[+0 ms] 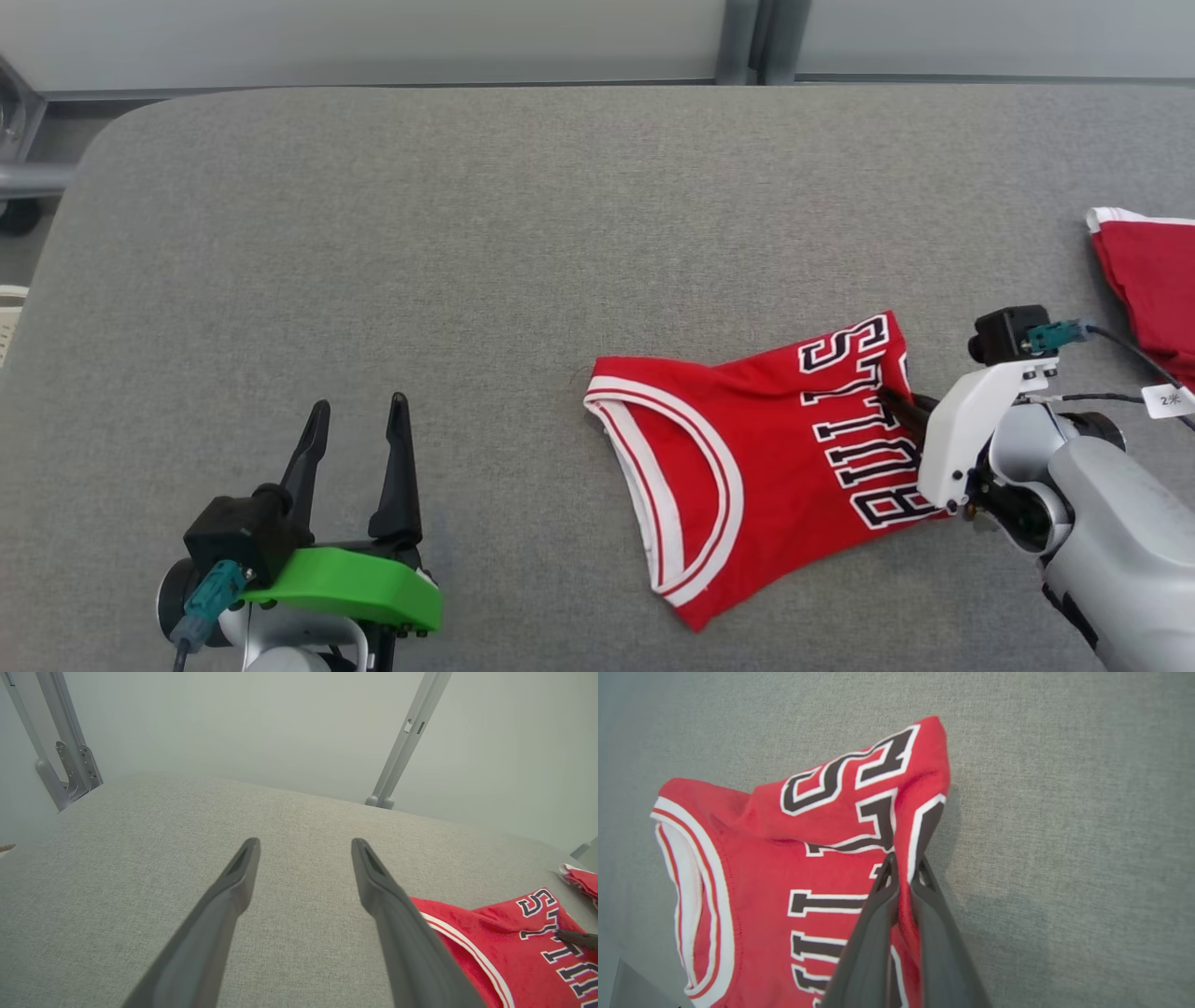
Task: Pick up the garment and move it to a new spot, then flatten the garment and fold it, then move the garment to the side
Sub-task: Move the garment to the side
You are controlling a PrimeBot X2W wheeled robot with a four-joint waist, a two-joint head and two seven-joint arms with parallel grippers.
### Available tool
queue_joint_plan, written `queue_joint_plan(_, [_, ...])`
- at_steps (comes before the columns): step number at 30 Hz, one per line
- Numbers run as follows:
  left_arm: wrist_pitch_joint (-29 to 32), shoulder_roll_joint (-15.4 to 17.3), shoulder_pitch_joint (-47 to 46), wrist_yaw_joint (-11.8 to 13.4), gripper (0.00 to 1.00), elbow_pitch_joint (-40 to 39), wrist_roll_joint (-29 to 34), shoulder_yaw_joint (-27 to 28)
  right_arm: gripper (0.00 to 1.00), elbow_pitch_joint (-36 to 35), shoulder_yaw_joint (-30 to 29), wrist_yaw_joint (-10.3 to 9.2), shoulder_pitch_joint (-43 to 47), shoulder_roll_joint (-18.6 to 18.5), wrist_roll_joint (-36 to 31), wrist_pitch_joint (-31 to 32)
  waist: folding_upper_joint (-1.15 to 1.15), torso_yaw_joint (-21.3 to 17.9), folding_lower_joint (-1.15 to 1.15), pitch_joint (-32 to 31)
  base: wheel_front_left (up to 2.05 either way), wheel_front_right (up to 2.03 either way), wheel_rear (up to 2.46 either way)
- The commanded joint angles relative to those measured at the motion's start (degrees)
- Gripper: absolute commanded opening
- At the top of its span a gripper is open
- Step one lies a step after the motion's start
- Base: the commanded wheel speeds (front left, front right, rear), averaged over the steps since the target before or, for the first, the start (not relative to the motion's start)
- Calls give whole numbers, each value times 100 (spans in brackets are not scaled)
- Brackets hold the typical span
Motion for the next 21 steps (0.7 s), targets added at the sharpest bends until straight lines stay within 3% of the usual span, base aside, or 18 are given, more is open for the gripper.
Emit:
queue_joint_plan(1, [-44, 7, -3, -11, 100, -1, -10, -4, 0, -45, -32, -8, -78, -144, -61, -30, 0, -227, 0, -65, 0, 0, 0])
queue_joint_plan(7, [-106, -59, -54, -30, 100, 18, -1, -36, 0, -117, -194, -8, -184, -416, -203, 17, 0, -781, 0, -203, 0, 0, 0])
queue_joint_plan(21, [-167, -88, -35, -32, 100, 90, -3, -63, 0, -510, -530, -7, -265, -642, -542, 325, 0, -2177, 0, -398, 0, 0, 0])
